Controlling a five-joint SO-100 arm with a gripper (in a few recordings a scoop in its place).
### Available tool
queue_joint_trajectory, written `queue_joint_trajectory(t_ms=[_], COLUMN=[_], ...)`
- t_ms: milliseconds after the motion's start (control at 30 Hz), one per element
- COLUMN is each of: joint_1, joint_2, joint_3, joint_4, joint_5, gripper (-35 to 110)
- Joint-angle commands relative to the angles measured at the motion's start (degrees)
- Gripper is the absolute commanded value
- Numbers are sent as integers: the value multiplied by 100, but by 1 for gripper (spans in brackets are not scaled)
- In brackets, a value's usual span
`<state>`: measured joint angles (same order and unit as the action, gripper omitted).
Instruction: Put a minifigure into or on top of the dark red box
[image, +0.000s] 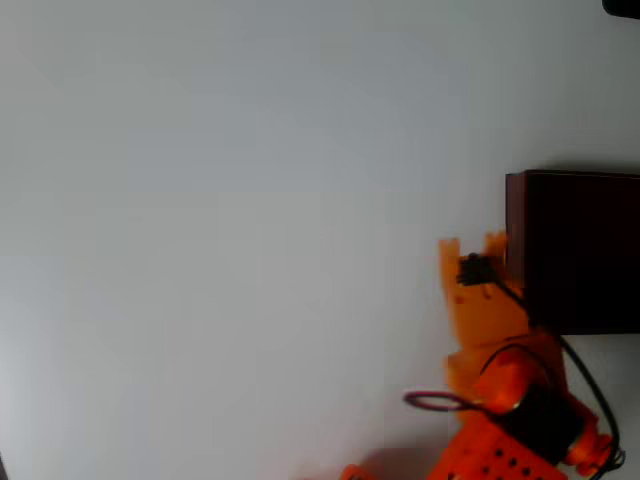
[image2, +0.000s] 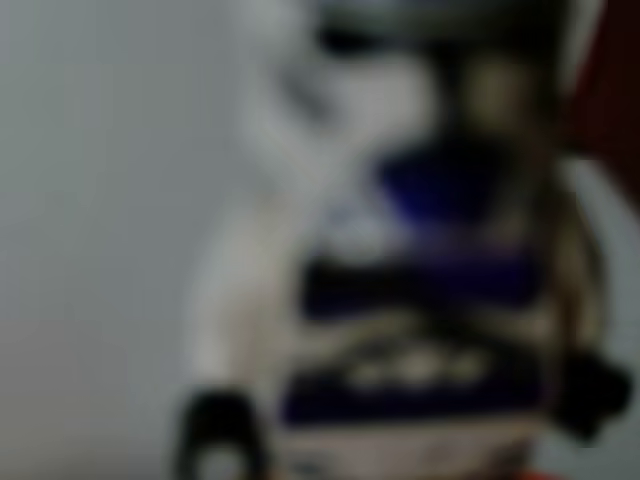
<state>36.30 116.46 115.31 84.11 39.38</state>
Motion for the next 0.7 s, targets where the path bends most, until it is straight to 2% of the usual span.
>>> queue_joint_trajectory(t_ms=[0, 300, 367, 467, 667], joint_1=[352, 615, 624, 624, 536], joint_2=[-791, -3480, -3753, -3823, -2900], joint_3=[-1160, -3085, -3366, -3437, -2725], joint_4=[62, -360, -308, -334, -422], joint_5=[-220, -624, -659, -791, -1002], gripper=[0, 1, 8, 20, 22])
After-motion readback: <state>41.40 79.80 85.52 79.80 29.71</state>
